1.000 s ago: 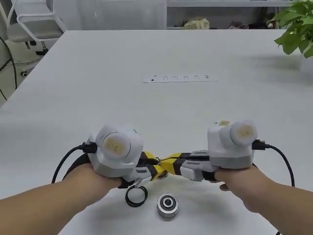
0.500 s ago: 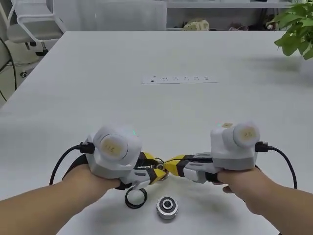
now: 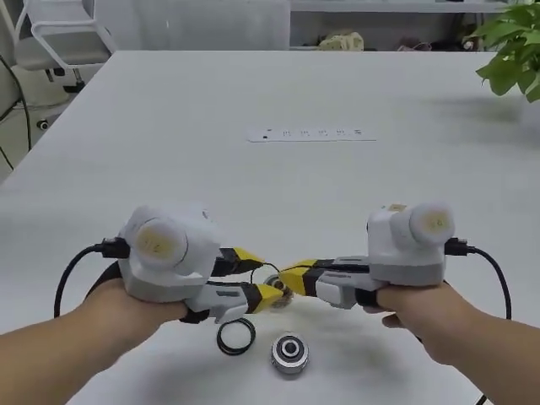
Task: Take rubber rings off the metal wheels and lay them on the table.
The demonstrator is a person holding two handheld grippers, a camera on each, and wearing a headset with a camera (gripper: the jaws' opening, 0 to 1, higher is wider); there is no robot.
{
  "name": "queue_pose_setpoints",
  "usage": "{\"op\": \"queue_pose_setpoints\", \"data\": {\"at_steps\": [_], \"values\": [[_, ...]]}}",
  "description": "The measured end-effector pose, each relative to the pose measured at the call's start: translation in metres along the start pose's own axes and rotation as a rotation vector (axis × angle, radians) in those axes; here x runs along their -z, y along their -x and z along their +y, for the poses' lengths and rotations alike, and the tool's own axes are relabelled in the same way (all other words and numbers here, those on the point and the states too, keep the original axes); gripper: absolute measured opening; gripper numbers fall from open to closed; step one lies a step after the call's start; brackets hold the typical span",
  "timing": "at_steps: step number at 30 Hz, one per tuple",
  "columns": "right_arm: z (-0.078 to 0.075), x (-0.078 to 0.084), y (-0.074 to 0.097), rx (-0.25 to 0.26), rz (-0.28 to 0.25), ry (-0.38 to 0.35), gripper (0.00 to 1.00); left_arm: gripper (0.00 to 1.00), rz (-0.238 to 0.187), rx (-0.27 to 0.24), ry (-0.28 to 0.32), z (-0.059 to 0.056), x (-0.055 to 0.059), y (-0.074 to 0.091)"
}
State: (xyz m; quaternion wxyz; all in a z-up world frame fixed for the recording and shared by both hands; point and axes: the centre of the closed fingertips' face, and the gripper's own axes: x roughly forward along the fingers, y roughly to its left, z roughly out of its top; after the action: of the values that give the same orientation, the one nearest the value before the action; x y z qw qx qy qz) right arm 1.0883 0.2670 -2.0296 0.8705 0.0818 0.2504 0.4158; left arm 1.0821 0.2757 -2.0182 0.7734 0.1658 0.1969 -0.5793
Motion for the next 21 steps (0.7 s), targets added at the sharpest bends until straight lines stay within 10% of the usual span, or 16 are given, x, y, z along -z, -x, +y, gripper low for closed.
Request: {"op": "queue_pose_setpoints", "data": {"at_steps": [21], "values": [[0.025,-0.009,-0.002,-0.079,-0.021,-0.053,0.00,0.45,-0.065,-0.028,0.034,-0.009,-0.004,0.057]]}}
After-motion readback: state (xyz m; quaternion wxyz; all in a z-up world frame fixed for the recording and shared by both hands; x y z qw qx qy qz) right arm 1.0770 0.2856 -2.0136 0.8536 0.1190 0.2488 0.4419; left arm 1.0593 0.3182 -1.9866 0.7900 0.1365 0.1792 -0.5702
